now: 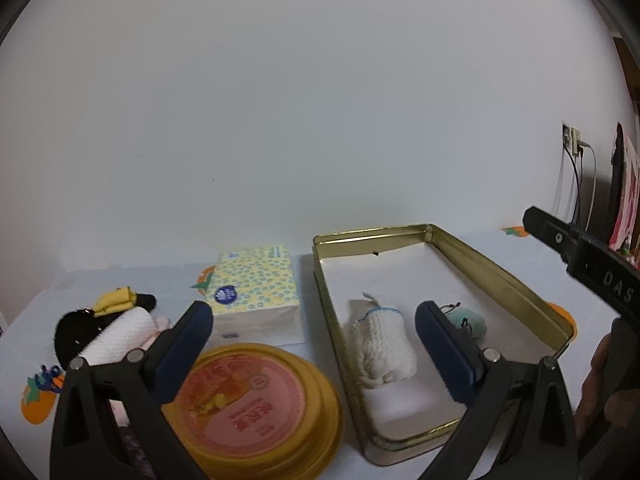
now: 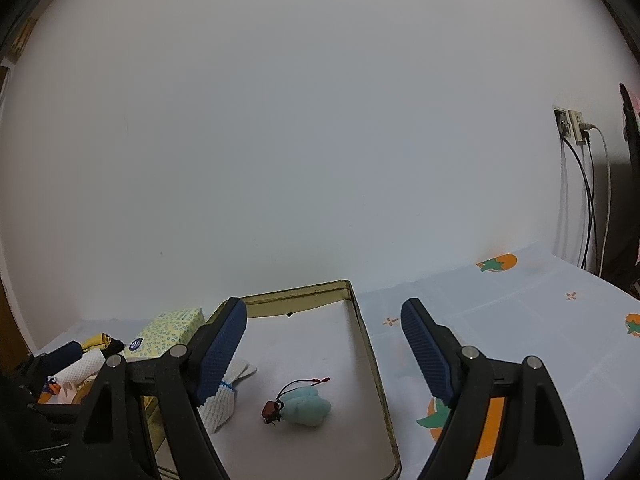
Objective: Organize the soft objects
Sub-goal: 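Withdraw both open grippers from the tray back toward the soft items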
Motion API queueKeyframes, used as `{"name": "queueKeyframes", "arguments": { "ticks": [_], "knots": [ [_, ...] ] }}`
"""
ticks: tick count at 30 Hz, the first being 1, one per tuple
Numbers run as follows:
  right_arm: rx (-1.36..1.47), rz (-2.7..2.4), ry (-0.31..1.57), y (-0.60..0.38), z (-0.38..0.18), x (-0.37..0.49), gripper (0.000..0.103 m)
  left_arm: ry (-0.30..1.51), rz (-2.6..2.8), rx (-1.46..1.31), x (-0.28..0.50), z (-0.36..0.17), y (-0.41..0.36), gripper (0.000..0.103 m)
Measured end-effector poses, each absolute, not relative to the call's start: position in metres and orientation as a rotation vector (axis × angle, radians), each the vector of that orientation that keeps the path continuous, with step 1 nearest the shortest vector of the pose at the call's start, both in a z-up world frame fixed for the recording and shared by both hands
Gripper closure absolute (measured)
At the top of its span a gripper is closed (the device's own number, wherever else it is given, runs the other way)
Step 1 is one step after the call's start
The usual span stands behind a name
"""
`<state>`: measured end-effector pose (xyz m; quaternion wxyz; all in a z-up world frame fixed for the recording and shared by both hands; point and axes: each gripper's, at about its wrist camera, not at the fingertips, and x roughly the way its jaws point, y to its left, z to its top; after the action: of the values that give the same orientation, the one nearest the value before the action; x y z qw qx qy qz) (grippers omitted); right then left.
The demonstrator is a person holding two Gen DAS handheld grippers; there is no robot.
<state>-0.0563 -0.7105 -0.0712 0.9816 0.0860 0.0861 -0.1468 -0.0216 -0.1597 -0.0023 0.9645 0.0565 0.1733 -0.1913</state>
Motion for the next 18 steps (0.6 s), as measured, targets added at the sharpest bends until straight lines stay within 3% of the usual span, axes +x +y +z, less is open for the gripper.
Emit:
{"name": "queueKeyframes", "arguments": {
  "ticks": [18],
  "knots": [
    [0.127, -0.310, 0.150, -0.675, -0.071, -0.076, 0.022, 0.392, -0.322, 0.055, -0.010, -0.004, -0.062, 0.000]
  ]
}}
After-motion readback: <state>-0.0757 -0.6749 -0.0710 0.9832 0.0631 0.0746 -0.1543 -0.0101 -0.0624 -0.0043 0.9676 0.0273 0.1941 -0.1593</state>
